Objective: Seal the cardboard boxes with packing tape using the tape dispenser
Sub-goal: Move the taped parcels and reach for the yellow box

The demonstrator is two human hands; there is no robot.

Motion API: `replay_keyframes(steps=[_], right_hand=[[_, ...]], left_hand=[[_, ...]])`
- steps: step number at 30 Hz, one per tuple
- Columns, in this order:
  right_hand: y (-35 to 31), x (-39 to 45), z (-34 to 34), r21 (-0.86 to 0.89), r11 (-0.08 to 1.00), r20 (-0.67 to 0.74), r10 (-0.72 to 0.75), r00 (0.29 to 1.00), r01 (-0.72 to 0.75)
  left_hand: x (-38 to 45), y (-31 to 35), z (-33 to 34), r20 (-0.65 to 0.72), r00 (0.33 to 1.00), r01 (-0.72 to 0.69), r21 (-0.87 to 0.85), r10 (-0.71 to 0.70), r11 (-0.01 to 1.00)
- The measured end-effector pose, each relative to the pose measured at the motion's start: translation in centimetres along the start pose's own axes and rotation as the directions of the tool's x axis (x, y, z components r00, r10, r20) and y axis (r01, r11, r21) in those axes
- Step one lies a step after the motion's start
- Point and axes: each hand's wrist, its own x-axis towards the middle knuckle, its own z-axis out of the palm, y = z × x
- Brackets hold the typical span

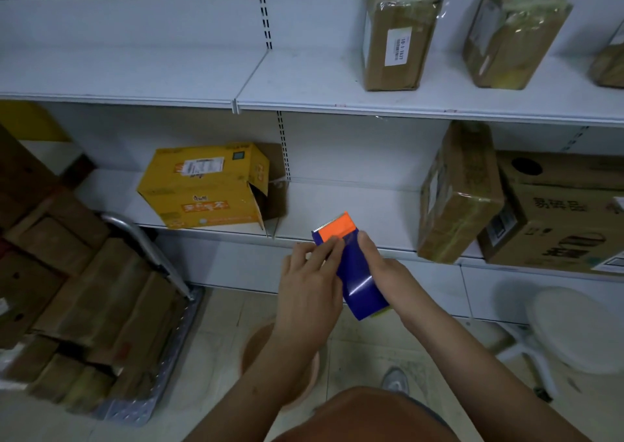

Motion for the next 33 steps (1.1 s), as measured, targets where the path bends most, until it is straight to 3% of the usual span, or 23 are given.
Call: replay_keyframes(steps=[5, 10, 13, 17, 21, 24, 27, 33], right_hand=[[-0.6, -0.2, 0.7, -0.017, 0.998, -0.130, -0.056, 0.990, 0.055], [0.0, 0.6, 1.2, -0.015, 0.999, -0.231, -0.042, 0.972, 0.040], [0.7, 1.1, 1.5, -0.045, 0.998, -0.263, -0.052, 0.963, 0.042], [1.9, 1.5, 1.8, -0.078, 0.997, -0.303, 0.000, 0.953, -0.025], [3.2, 2.0, 2.5, -0.145, 0.988, -0.319, 0.006, 0.948, -0.055], [3.6, 2.6, 2.1, -0.104, 0.990, -0.358, 0.052, 0.932, -0.095], [3.9, 3.3, 0.3, -0.160, 0.981, -0.405, 0.037, 0.913, -0.110], [4.3, 4.0, -1.5, -0.091, 0.994, -0.353, 0.022, 0.935, -0.058]], left_hand=[[-0.8, 2.2, 0.7, 0.210, 0.970, 0.103, 0.107, -0.124, 0.989], [-0.7, 2.6, 1.1, 0.331, 0.931, 0.116, 0.136, -0.156, 0.984], [-1.1, 2.8, 1.4, 0.386, 0.910, 0.133, 0.072, -0.150, 0.989], [-1.3, 1.3, 1.5, 0.510, 0.860, 0.082, -0.094, -0.023, 0.992], [-2.0, 0.0, 1.7, 0.542, 0.840, 0.077, -0.177, 0.032, 0.981], [-3.2, -1.0, 2.0, 0.543, 0.840, 0.067, -0.143, 0.021, 0.987], [-4.1, -2.3, 2.0, 0.547, 0.837, 0.120, -0.136, -0.027, 0.983], [-2.4, -3.5, 2.4, 0.511, 0.852, 0.261, -0.225, -0.114, 0.939]])
